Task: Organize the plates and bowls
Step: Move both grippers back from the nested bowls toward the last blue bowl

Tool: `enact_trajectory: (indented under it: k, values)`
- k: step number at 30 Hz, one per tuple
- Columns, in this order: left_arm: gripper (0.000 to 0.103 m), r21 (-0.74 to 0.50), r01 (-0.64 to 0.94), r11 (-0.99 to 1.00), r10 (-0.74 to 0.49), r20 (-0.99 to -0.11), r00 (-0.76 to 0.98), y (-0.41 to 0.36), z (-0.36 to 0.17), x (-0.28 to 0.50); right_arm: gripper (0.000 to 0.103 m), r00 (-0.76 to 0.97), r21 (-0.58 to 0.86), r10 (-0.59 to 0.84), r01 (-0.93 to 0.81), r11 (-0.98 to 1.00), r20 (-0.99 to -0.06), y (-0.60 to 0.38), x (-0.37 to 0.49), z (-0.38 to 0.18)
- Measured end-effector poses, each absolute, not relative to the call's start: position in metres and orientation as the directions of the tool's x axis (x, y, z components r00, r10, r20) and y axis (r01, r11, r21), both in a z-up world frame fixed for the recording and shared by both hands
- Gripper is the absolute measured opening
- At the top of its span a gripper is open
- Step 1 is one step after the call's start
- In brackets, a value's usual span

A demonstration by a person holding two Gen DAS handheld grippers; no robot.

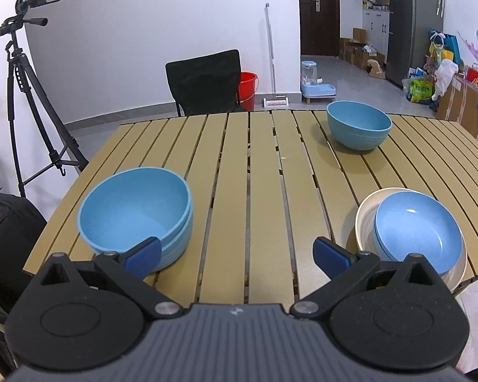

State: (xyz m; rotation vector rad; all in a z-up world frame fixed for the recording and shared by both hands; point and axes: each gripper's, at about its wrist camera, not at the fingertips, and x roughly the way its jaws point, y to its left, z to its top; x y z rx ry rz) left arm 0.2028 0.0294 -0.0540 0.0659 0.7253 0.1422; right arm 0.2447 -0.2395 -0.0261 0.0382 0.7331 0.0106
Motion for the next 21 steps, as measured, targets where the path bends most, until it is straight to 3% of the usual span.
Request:
enact_trajectory:
  k: [21]
  values:
    - [0.103, 0.082, -0.069, 0.994, 0.106, -0.673, 0.732, -0.015, -0.022, 0.347, 0.103, 0.696, 0.243, 0.204, -0.044, 0.969, -0.688, -0.274, 0.373, -0.022]
